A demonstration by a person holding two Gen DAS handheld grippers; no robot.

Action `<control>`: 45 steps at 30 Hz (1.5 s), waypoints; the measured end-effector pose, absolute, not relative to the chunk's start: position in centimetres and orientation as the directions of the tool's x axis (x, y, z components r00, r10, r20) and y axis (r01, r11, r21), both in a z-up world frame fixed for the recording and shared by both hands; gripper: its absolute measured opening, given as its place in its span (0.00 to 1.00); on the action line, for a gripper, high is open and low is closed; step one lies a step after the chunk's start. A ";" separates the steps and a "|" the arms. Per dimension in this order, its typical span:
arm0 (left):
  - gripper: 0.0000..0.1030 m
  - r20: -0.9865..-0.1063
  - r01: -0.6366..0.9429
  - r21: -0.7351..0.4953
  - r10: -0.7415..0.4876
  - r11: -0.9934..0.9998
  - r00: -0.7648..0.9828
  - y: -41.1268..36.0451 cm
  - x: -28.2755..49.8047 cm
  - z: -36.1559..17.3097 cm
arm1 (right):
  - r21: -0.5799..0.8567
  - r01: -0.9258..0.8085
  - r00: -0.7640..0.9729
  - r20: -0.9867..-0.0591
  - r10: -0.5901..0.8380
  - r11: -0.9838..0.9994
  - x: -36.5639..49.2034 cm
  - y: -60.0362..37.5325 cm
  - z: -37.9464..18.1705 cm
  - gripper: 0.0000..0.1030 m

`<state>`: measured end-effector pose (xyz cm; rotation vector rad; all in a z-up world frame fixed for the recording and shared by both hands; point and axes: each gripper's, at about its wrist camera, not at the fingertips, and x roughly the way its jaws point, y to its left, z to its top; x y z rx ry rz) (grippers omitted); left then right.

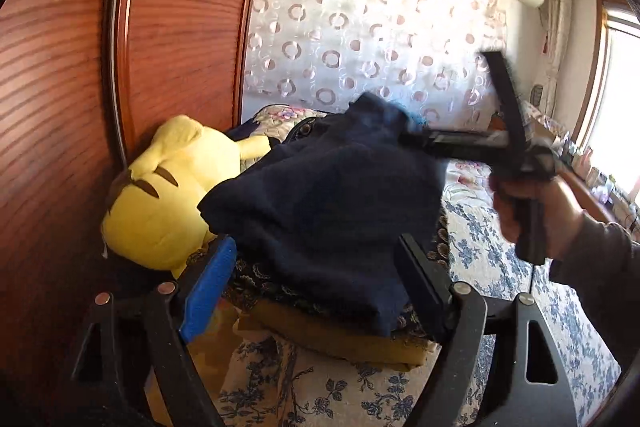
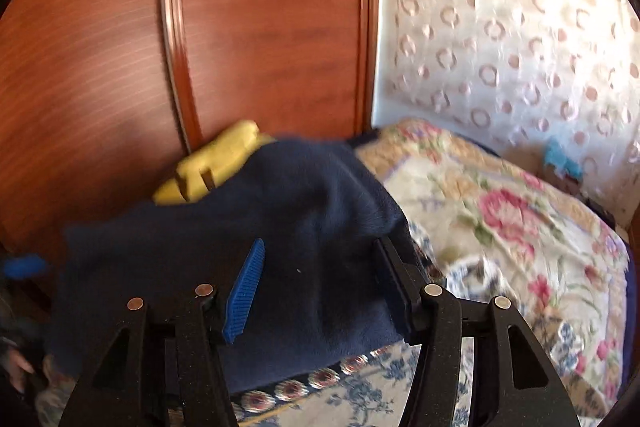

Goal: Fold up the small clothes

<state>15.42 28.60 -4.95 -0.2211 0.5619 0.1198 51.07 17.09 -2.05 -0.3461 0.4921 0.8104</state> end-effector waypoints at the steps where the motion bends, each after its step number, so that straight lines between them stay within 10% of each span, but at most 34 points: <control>1: 0.82 -0.539 -0.170 -0.165 0.056 0.971 0.840 28.4 15.4 -4.8 | -0.100 -0.753 0.586 -0.552 0.594 0.650 51.8 17.0 -2.7 0.57; 45: 0.82 -0.459 0.104 -0.056 -0.118 0.993 0.881 5.3 6.8 2.1 | -0.003 -0.308 0.914 -0.278 0.295 0.951 -0.2 -13.7 1.2 0.73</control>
